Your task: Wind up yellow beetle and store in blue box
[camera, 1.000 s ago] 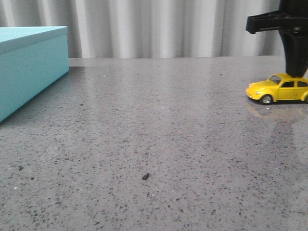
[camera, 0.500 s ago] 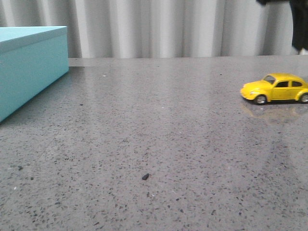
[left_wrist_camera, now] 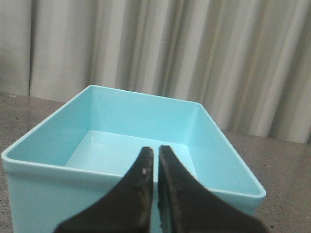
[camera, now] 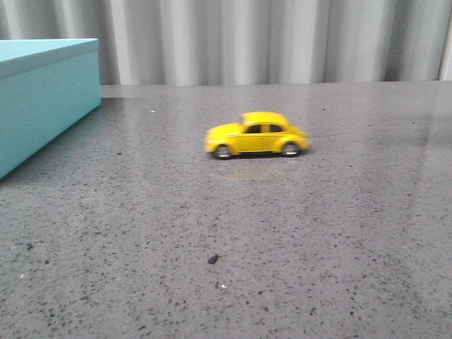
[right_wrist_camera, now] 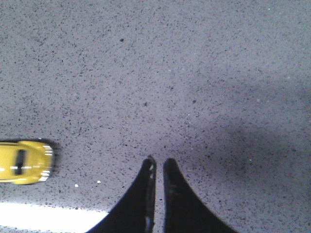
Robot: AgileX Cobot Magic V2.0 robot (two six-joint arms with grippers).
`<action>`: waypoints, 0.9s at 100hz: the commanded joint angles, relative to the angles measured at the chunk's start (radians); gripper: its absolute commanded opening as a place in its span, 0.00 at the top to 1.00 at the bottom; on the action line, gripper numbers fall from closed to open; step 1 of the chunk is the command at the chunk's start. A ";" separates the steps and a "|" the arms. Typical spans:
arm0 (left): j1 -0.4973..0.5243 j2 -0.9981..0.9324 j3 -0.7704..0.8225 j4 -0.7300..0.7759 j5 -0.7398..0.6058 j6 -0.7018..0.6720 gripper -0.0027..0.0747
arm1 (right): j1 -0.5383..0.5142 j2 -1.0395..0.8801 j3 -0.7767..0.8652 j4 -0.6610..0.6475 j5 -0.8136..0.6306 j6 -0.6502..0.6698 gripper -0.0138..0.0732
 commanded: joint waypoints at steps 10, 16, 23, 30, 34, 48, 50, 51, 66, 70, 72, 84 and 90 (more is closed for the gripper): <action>0.001 0.021 -0.029 -0.041 -0.088 -0.008 0.99 | -0.002 -0.038 -0.024 0.018 -0.060 -0.003 0.89; 0.001 0.021 -0.029 -0.075 -0.095 -0.008 0.99 | 0.003 -0.038 -0.024 0.019 -0.070 -0.003 0.89; 0.001 0.021 -0.029 -0.078 -0.095 -0.008 0.99 | 0.012 -0.038 -0.024 0.019 -0.080 -0.003 0.89; 0.001 0.021 -0.029 -0.078 -0.095 -0.008 0.99 | 0.026 -0.038 -0.024 0.019 -0.082 -0.003 0.89; 0.001 0.021 -0.029 -0.078 -0.096 -0.008 0.99 | 0.034 -0.038 -0.024 0.019 -0.082 -0.003 0.89; 0.001 0.021 -0.029 -0.078 -0.088 -0.008 0.99 | 0.057 -0.042 -0.024 0.019 -0.106 -0.005 0.89; 0.001 0.021 -0.032 -0.078 -0.081 -0.008 0.99 | 0.059 -0.045 -0.024 0.019 -0.115 -0.005 0.89; 0.001 0.021 -0.035 -0.078 -0.075 -0.008 0.99 | 0.061 -0.047 -0.024 0.019 -0.118 -0.005 0.89; 0.001 0.026 -0.081 -0.078 -0.027 -0.008 0.99 | 0.067 -0.080 -0.024 0.019 -0.179 -0.005 0.89; 0.001 0.035 -0.097 -0.078 -0.019 -0.008 0.99 | 0.067 -0.096 -0.024 0.017 -0.191 -0.005 0.89; 0.001 0.042 -0.104 -0.075 -0.017 -0.008 0.99 | 0.067 -0.102 -0.022 0.014 -0.198 -0.005 0.89; 0.001 0.088 -0.157 -0.075 0.011 -0.008 0.99 | 0.067 -0.153 -0.015 0.006 -0.235 -0.005 0.89; 0.001 0.121 -0.190 -0.075 0.040 -0.008 0.99 | 0.067 -0.184 0.003 0.006 -0.264 -0.005 0.89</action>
